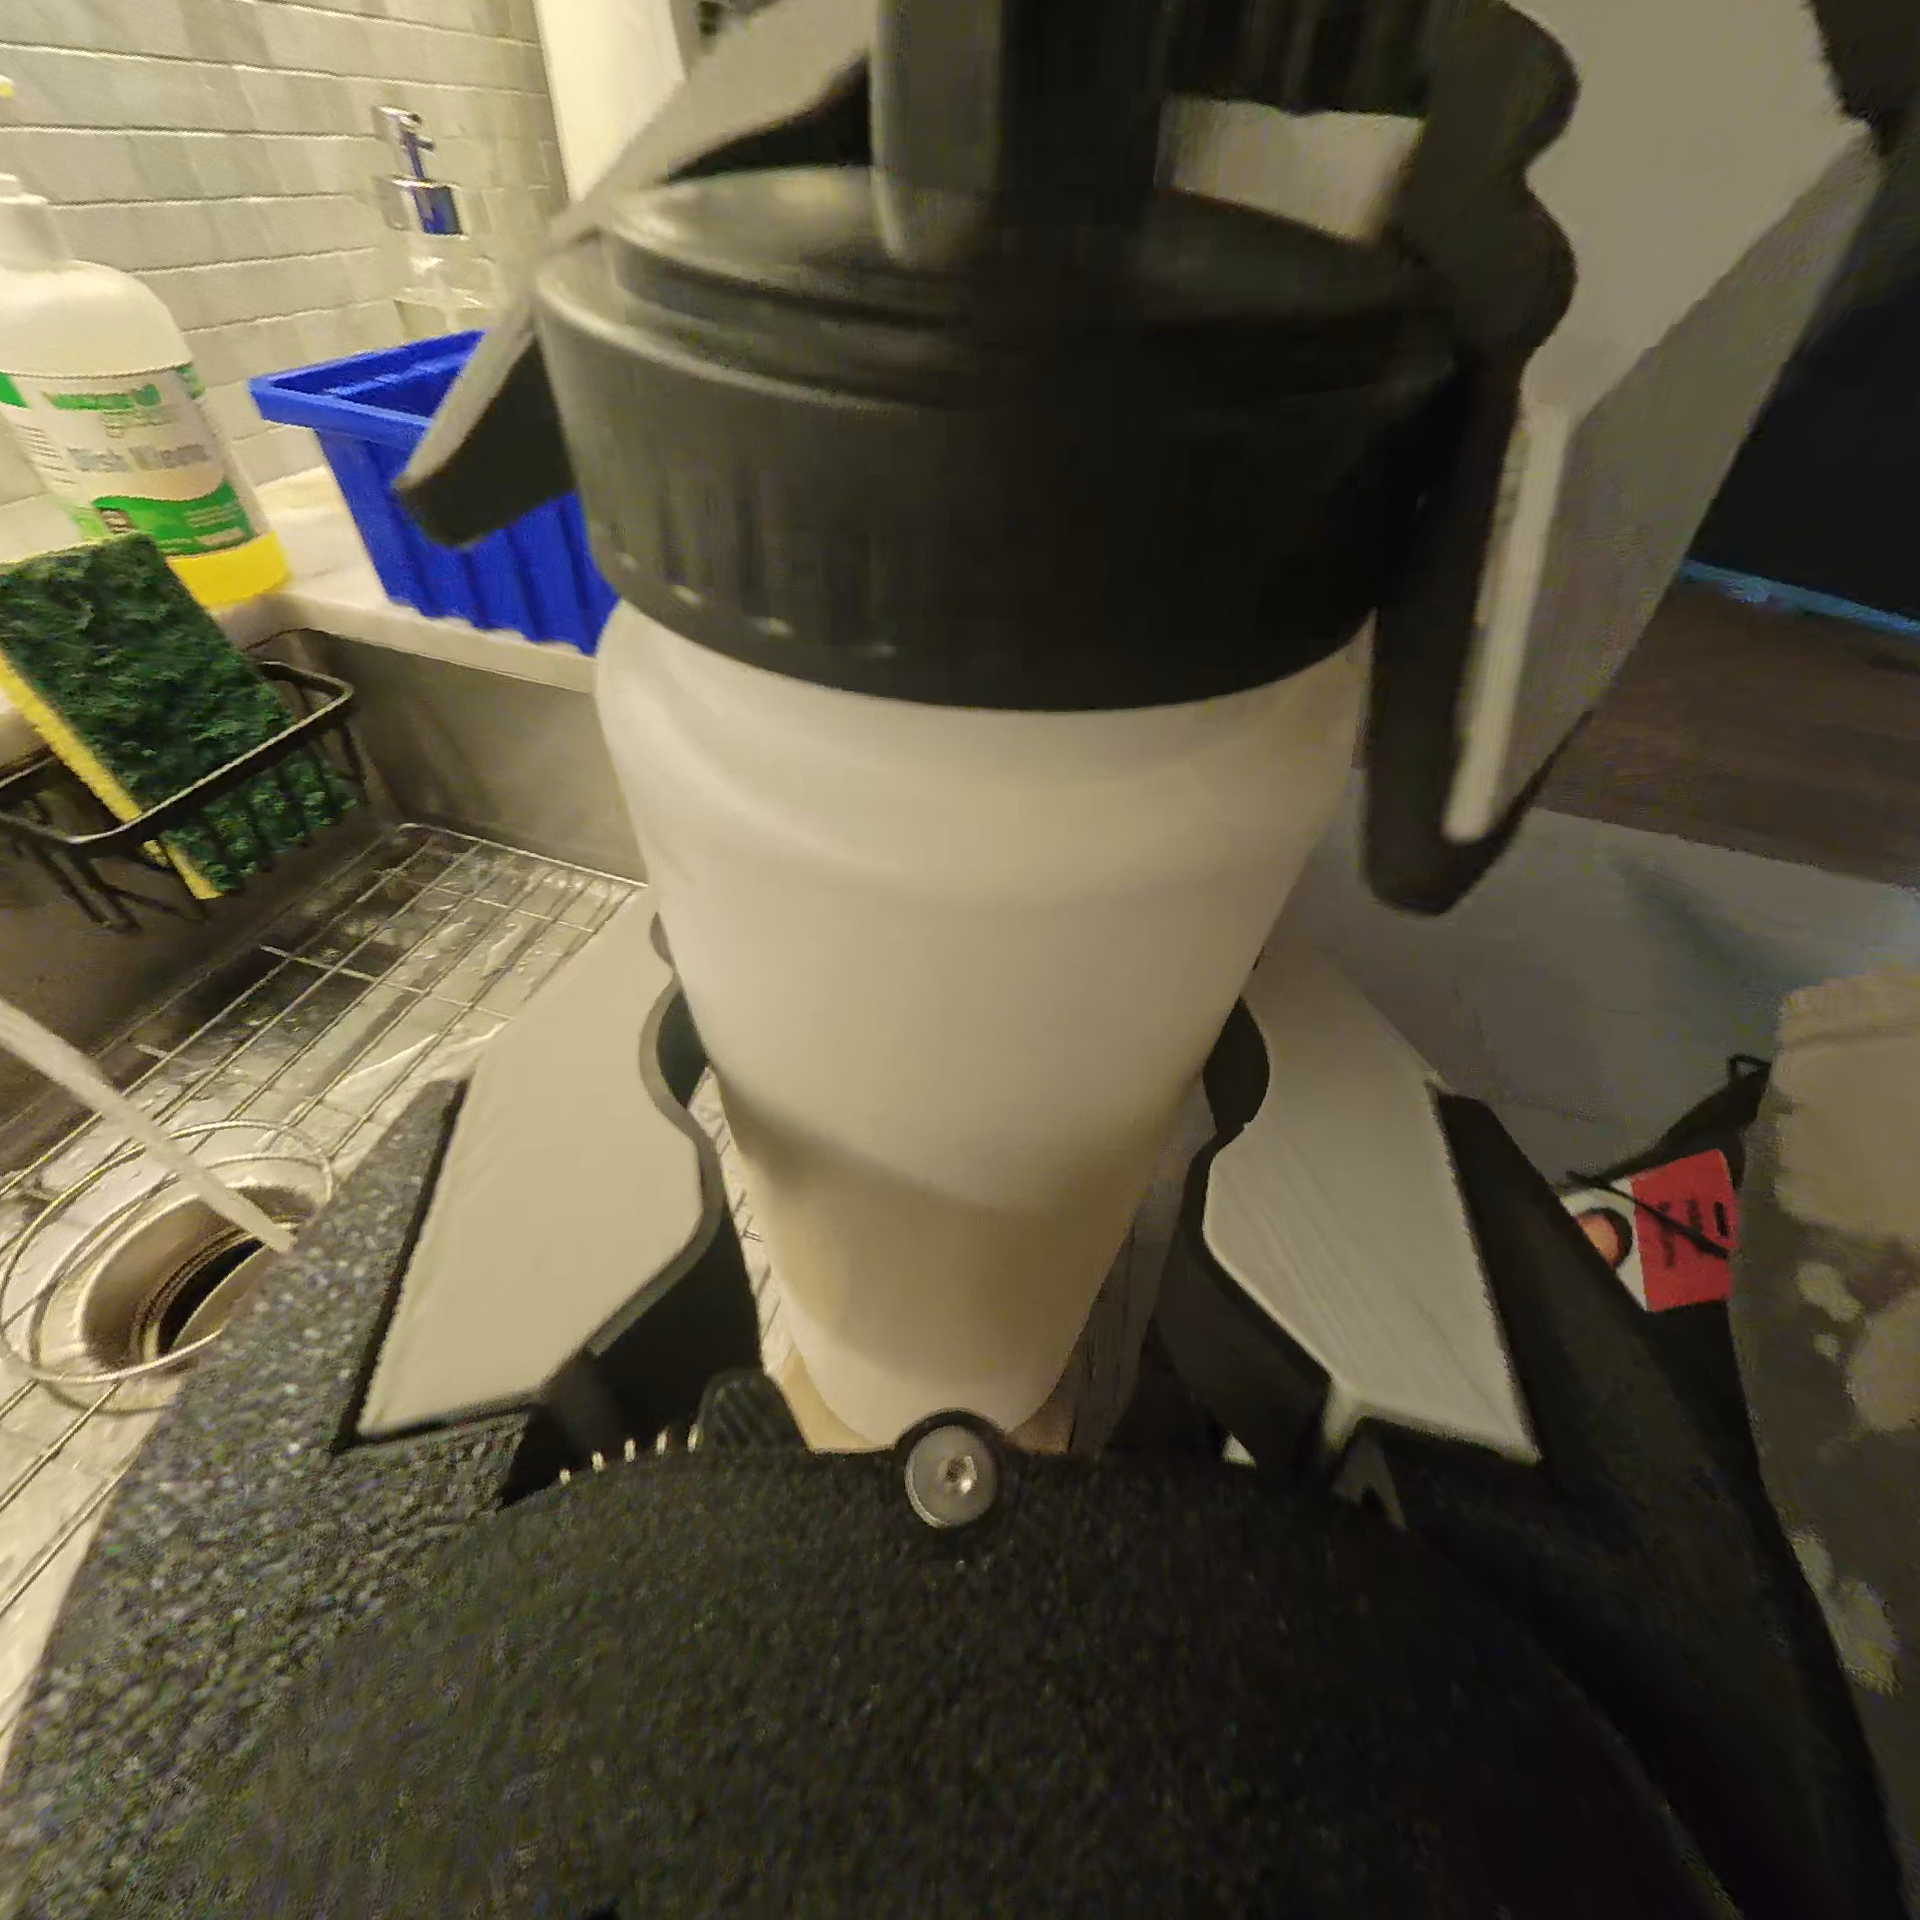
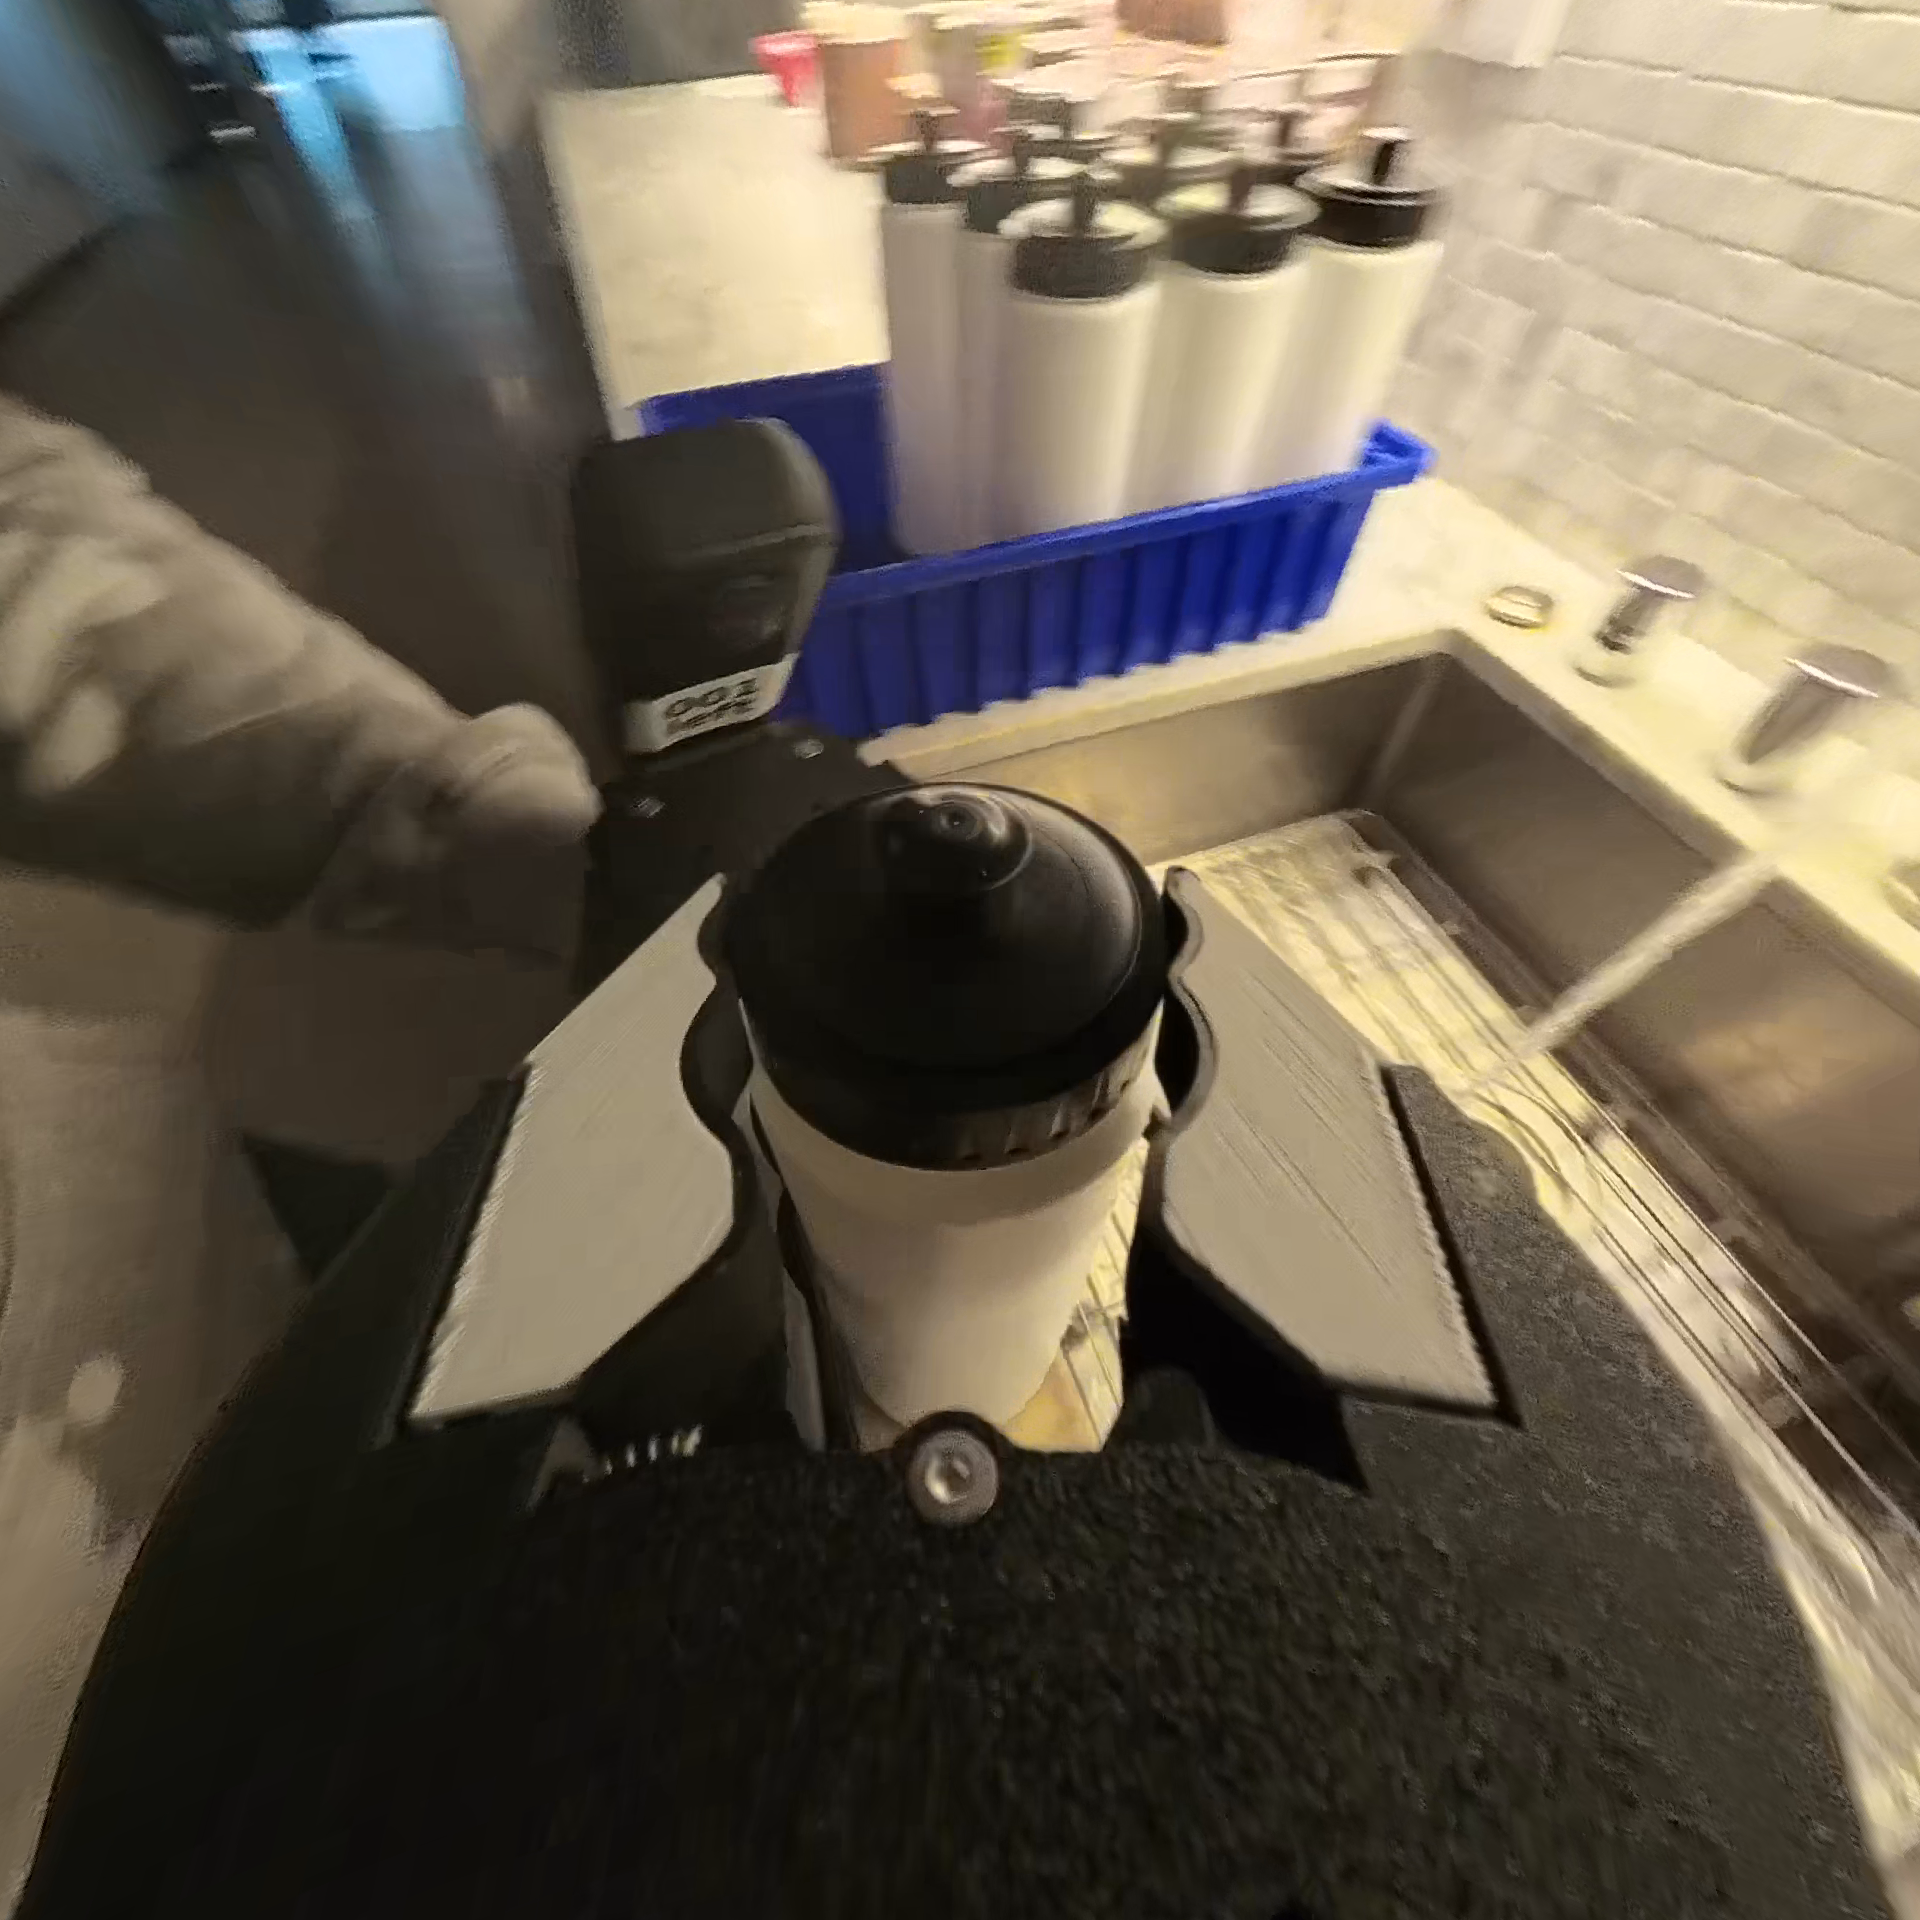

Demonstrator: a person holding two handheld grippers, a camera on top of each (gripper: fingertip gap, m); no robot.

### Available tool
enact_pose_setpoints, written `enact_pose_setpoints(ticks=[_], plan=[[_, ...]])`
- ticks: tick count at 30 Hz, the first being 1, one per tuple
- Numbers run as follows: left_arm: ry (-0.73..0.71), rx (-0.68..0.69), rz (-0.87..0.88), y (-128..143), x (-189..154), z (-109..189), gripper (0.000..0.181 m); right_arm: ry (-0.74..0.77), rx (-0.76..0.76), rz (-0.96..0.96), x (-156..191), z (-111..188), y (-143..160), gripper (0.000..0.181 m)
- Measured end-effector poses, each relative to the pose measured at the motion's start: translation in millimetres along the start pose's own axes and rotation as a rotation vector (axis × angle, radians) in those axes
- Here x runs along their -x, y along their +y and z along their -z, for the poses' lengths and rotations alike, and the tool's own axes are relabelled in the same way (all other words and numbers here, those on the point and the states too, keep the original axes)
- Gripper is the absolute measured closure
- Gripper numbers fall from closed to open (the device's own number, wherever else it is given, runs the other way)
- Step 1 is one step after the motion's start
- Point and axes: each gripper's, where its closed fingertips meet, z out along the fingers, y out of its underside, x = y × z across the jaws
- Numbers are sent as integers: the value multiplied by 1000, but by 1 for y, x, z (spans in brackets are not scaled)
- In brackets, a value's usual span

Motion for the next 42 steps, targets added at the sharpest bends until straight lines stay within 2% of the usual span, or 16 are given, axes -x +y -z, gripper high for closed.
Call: enact_pose_setpoints(ticks=[5, 7, 8, 10, 12, 16, 19, 21, 22, 26, 31, 34, 35, 38, 41, 42], plan=[[-107, -29, -3, -2, 5, -4, 82, 537, -5, -74, -19, 8, 6, 100], [-114, -41, -15, -2, 3, -5, 83, 593, -14, -144, -16, 12, 9, 97], [-113, -38, -17, -2, 3, -5, 83, 531, -29, -172, -9, 10, 7, 86], [-100, -38, -19, -2, 3, -5, 79, 333, -54, -148, 3, 14, -2, 77], [-76, -36, -13, -2, 3, -4, 82, 114, -43, -61, 12, 22, -10, 75], [-5, -16, -39, -1, 0, -3, 82, -140, 58, 74, 11, 22, -12, 71], [33, 2, -50, 0, -2, -3, 82, -248, 108, 157, 19, 10, 3, 76], [52, 20, -57, 1, -3, -3, 82, -203, 45, 147, 9, 9, -1, 102], [56, 29, -63, 2, -4, -3, 83, -203, 24, 134, 9, 10, -1, 103], [44, 40, -59, 2, -3, -4, 83, 80, -84, 51, -1, 10, -5, 103], [-2, 32, -64, 2, -3, -6, 83, 650, -114, -94, -17, 20, -2, 103], [-15, 23, -61, 1, -4, -6, 83, 795, -106, -162, -20, 24, -1, 103], [-16, 21, -60, 1, -3, -6, 83, 781, -108, -169, -19, 23, -1, 102], [-10, 20, -52, 1, -2, -6, 83, 566, -101, -124, -10, 24, -3, 93], [13, 28, -62, 1, -5, -6, 83, 248, -82, -6, -3, 27, -12, 93], [19, 29, -66, 1, -6, -7, 83, 143, -49, 24, -1, 26, -12, 87]])
